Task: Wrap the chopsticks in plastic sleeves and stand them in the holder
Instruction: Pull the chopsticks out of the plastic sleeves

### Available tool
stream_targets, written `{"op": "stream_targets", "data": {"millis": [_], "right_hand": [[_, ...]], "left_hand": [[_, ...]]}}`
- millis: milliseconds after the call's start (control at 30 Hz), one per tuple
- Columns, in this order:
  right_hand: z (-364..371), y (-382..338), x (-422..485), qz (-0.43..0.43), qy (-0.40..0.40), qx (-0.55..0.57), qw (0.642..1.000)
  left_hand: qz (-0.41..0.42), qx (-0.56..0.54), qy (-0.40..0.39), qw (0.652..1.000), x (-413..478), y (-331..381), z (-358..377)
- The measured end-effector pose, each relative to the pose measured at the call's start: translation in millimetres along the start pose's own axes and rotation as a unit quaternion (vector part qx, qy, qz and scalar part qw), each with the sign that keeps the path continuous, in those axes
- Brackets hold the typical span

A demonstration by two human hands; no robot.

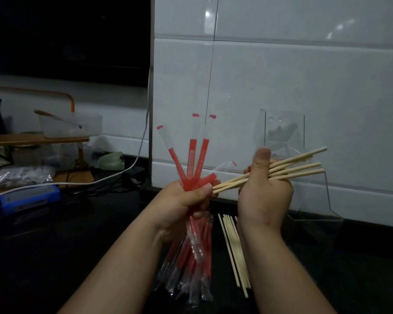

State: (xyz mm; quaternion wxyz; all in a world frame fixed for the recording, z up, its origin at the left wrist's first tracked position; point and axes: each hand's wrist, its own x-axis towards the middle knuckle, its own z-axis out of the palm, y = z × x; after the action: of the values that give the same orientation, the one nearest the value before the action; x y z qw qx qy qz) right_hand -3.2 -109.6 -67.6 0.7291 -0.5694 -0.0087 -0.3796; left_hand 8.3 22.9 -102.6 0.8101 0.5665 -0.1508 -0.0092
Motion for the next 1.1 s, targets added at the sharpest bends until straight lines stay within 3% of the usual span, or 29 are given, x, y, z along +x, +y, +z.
{"op": "stream_targets", "data": {"millis": [233,400,600,733,900,1100], "right_hand": [[4.3,6.3,-6.4,0.033,-0.149,-0.027,0.988],[3.8,7.7,-3.7,0.042,-0.120,-0.018,0.992],[5.8,8.7,-5.7,0.061,-0.224,0.071,0.970],[7.2,13.1,-7.1,0.040,-0.215,0.055,0.974],[3.1,12.6,-3.3,-0.001,-0.209,-0.004,0.978],[-5.3,2.9,8.9,-0.009,-0.225,-0.143,0.964]], "left_hand": [[0.061,-0.047,0.129,0.989,3.9,3.6,4.3],[0.056,-0.036,0.117,0.991,1.3,7.4,7.5],[0.078,-0.070,0.189,0.976,4.7,8.7,5.2],[0.042,-0.093,0.173,0.980,4.2,8.5,3.0],[-0.005,-0.086,0.136,0.987,1.4,8.8,6.6],[-0.044,0.041,0.198,0.978,4.6,0.5,3.0]]}}
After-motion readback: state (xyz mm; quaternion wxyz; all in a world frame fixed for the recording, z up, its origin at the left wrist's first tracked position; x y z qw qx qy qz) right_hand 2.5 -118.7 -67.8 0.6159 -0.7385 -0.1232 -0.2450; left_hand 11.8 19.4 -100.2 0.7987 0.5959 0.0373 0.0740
